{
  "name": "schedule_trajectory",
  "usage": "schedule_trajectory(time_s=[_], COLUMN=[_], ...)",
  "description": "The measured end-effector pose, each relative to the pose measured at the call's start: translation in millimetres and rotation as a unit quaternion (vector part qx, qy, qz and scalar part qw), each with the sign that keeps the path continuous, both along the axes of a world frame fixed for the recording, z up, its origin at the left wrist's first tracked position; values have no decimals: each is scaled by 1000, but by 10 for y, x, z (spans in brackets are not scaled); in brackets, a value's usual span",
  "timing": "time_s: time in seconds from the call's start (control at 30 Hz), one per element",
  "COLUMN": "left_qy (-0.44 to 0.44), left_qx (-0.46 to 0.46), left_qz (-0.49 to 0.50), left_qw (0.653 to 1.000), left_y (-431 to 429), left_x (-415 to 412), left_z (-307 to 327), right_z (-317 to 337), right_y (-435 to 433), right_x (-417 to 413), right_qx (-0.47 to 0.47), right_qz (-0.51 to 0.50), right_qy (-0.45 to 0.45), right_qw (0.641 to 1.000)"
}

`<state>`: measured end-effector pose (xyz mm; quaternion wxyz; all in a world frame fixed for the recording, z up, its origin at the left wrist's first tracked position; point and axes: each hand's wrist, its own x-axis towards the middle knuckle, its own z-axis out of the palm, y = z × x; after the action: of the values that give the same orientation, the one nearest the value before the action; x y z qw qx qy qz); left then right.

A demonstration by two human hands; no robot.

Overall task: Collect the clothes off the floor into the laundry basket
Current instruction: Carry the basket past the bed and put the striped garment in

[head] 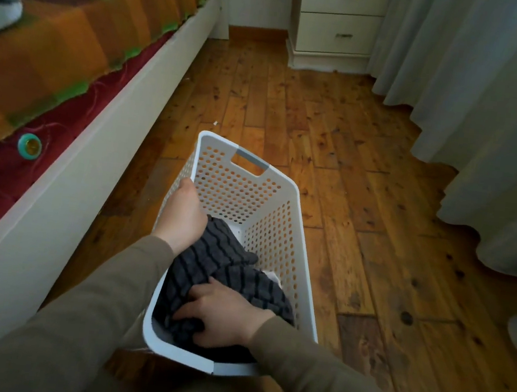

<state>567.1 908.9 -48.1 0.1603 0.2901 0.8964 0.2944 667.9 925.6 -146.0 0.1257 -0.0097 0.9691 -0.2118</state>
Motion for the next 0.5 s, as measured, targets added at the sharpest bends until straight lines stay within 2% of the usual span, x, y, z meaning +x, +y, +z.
schedule_trajectory(time_s=[0.13, 0.2, 0.27, 0.33, 0.4, 0.47, 0.5], left_qy=[-8, -14, -22, -23, -25, -28, -28], left_qx=[-1, 2, 5, 12, 17, 17, 17], left_qz=[2, -1, -1, 2, 8, 13, 14], left_qw=[1000, 1000, 1000, 1000, 1000, 999, 999], left_y=[-42, -52, -68, -88, -107, -117, -119], left_x=[-20, -22, -30, -47, -62, -76, -83], left_z=[5, 4, 8, 17, 18, 8, 2], right_z=[-11, 4, 86, 235, 343, 336, 281], right_y=[-96, -170, -142, 12, 265, 559, 707], right_x=[-59, -87, -94, -53, 54, 204, 284], right_qx=[16, -8, -93, -210, -266, -272, -266], right_qz=[43, 57, 17, -87, -254, -440, -513], right_qy=[-31, -58, -62, -3, 108, 197, 211], right_qw=[998, 997, 994, 974, 924, 833, 789])
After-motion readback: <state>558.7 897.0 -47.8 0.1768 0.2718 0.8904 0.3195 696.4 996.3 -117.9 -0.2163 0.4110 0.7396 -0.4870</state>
